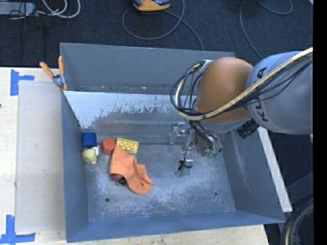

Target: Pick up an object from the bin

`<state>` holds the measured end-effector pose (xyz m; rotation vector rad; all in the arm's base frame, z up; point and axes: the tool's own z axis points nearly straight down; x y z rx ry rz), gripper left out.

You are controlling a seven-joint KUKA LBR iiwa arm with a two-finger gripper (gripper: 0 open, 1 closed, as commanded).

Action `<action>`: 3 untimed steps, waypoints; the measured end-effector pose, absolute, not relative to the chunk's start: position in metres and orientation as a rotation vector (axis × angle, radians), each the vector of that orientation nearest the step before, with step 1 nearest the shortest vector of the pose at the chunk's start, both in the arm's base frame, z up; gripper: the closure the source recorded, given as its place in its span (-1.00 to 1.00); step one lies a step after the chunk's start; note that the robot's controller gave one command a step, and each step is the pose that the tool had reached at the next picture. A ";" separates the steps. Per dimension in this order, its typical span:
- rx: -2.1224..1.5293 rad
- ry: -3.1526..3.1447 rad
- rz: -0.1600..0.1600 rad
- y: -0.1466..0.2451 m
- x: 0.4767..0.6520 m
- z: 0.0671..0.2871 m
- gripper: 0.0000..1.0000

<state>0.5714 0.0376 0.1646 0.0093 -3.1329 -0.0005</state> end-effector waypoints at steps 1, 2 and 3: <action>0.008 -3.140 -0.001 0.037 0.573 0.169 -1.00; 0.121 -3.136 -0.001 0.091 0.551 0.105 -1.00; -0.021 -3.131 0.001 0.108 0.535 0.113 -1.00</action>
Offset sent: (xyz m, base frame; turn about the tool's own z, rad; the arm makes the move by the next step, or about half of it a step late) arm -0.0330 0.0823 -0.0946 -0.1106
